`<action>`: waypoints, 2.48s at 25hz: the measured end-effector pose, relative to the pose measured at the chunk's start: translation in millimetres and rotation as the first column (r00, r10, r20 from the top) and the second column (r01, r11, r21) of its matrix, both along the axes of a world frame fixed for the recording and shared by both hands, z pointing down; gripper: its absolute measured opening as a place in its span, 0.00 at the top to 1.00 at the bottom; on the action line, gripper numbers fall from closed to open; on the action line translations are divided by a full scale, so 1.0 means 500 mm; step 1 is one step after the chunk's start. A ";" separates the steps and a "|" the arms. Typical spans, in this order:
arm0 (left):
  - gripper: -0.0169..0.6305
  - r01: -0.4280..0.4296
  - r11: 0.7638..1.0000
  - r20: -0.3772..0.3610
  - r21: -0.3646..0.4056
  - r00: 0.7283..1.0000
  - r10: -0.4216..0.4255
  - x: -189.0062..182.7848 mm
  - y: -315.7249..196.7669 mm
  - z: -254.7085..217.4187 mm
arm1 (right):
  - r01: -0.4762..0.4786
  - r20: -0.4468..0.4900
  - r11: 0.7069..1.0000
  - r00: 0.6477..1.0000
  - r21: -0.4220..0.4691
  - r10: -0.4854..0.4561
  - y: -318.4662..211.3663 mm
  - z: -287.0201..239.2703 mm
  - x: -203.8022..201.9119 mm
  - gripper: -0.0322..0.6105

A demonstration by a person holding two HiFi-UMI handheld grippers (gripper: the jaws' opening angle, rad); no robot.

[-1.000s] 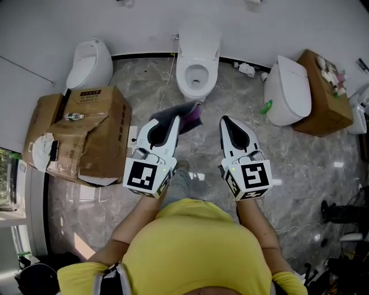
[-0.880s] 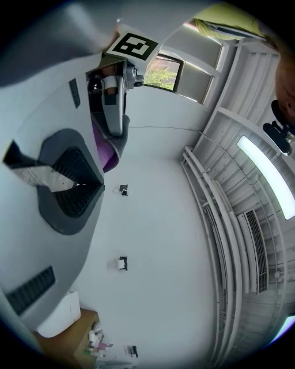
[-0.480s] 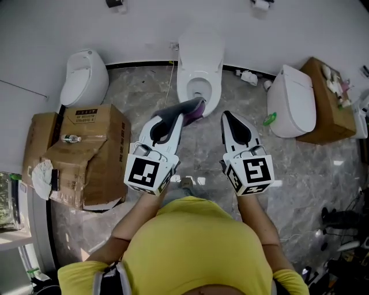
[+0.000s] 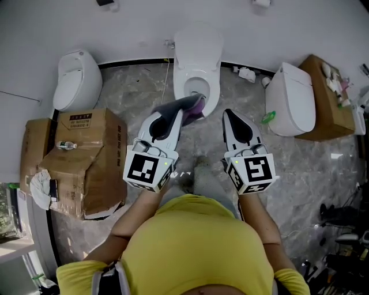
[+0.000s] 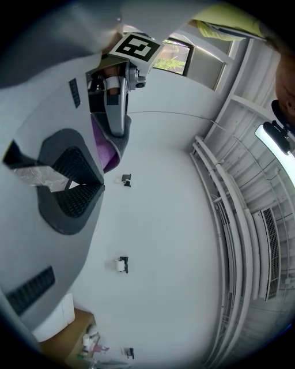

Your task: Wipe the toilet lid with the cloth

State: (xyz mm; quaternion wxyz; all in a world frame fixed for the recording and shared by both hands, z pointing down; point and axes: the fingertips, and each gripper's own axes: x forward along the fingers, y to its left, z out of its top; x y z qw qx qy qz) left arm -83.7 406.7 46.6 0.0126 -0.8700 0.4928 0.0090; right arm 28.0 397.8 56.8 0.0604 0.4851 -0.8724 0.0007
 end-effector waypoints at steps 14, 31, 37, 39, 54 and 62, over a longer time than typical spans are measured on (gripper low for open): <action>0.95 0.004 1.000 0.012 0.026 1.000 -0.004 0.027 -0.204 0.023 | 0.025 -0.001 0.999 1.000 0.043 -0.025 -0.214 0.011 0.010 0.92; 0.95 0.073 0.997 0.024 -0.001 0.997 -0.073 0.104 -0.668 0.054 | 0.117 0.002 0.993 0.993 -0.033 -0.117 -0.691 0.055 0.052 0.92; 0.95 0.099 0.995 0.015 0.003 0.995 -0.099 0.116 -0.781 0.048 | 0.131 0.037 0.990 0.991 -0.049 -0.129 -0.816 0.061 0.064 0.92; 0.95 0.106 0.994 0.039 -0.013 0.994 -0.105 0.111 -0.804 0.058 | 0.134 0.037 0.989 0.991 -0.066 -0.132 -0.843 0.075 0.065 0.92; 0.95 0.037 0.997 -0.001 -0.064 0.999 -0.038 0.097 -0.964 0.165 | 0.093 -0.025 0.983 0.995 -0.156 -0.098 -0.990 0.217 0.036 0.92; 0.95 -0.007 0.997 -0.006 -0.071 1.000 0.007 0.074 -1.084 0.299 | 0.077 -0.053 0.989 0.995 -0.130 -0.085 -1.090 0.312 0.002 0.92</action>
